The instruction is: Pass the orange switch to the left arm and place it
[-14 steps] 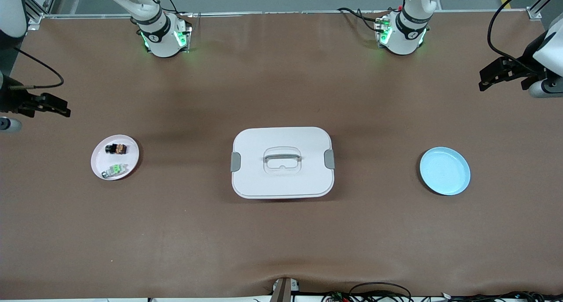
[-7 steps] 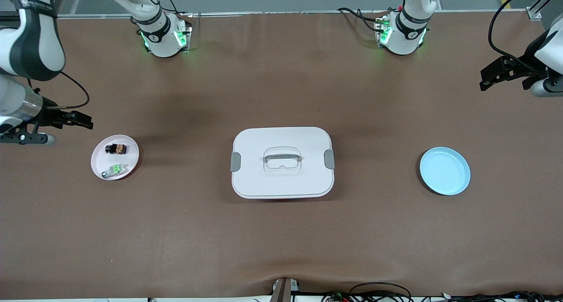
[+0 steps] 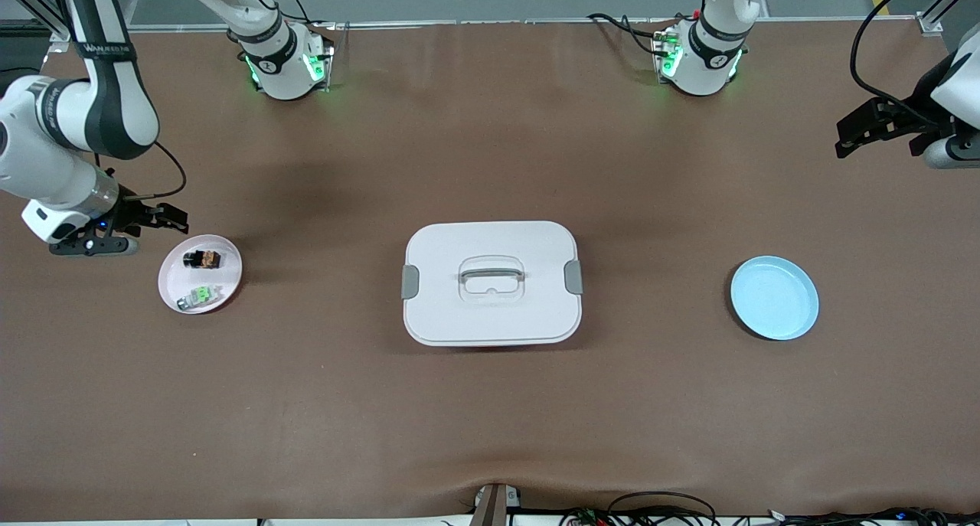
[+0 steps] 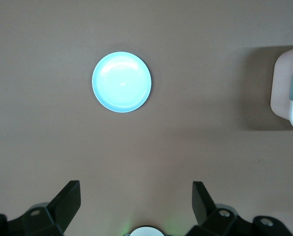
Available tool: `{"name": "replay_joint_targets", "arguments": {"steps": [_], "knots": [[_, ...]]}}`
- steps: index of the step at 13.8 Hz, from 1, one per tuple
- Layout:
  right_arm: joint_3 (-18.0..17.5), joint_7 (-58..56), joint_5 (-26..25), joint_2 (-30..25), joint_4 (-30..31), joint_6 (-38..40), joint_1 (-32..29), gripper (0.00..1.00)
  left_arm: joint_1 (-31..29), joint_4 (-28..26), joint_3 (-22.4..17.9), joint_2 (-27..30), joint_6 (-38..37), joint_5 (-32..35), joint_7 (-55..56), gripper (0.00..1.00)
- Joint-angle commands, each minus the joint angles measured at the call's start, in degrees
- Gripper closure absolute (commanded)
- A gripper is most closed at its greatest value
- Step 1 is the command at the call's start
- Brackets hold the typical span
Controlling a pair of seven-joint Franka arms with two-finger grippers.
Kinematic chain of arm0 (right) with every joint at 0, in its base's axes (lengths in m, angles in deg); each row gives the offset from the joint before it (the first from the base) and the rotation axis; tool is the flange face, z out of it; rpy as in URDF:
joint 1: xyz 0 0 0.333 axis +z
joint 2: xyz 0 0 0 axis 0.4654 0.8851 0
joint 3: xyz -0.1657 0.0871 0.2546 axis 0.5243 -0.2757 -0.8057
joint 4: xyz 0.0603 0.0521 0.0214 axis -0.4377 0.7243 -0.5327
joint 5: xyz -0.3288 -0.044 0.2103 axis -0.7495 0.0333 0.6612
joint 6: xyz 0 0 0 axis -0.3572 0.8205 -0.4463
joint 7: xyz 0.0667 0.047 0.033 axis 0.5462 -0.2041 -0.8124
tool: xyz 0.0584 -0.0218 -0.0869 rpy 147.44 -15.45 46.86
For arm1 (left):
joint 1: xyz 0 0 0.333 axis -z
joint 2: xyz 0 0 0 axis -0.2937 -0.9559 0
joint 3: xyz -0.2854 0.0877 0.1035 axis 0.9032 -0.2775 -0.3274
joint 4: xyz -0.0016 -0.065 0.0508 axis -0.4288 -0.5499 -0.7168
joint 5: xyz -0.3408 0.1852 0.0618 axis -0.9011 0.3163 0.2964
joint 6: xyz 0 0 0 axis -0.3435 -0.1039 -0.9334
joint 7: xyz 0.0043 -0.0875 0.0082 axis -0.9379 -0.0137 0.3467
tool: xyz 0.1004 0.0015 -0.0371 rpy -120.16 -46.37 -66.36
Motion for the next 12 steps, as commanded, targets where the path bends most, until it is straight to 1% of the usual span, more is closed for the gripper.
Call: {"name": "replay_joint_targets", "arguments": {"steps": [1, 3, 6, 7, 12], "knots": [[-0.53, -0.92, -0.56, 4.34, -0.12, -2.04, -0.85, 0.0, -0.08, 0.31, 0.4, 0.55, -1.03, 0.53, -1.44, 0.0], [-0.53, -1.01, -0.56, 7.59, -0.03, -5.28, -1.2, 0.0, 0.01, 0.22, 0.4, 0.37, -1.03, 0.53, -1.35, 0.0], [-0.53, -6.26, -0.56, 12.69, -0.12, -10.82, -1.73, 0.0, 0.19, 0.13, 0.49, 0.2, -1.03, 0.62, -1.44, 0.0], [-0.53, -6.8, -0.47, 13.57, -0.12, -12.06, -2.17, 0.0, 0.19, 0.13, 0.49, 0.11, -1.03, 0.7, -1.44, 0.0], [-0.53, -6.37, -0.47, 16.04, -0.91, -12.68, -2.61, 0.0, 0.27, -0.31, 1.36, 0.11, -1.12, 0.7, -1.35, 0.0]]}}
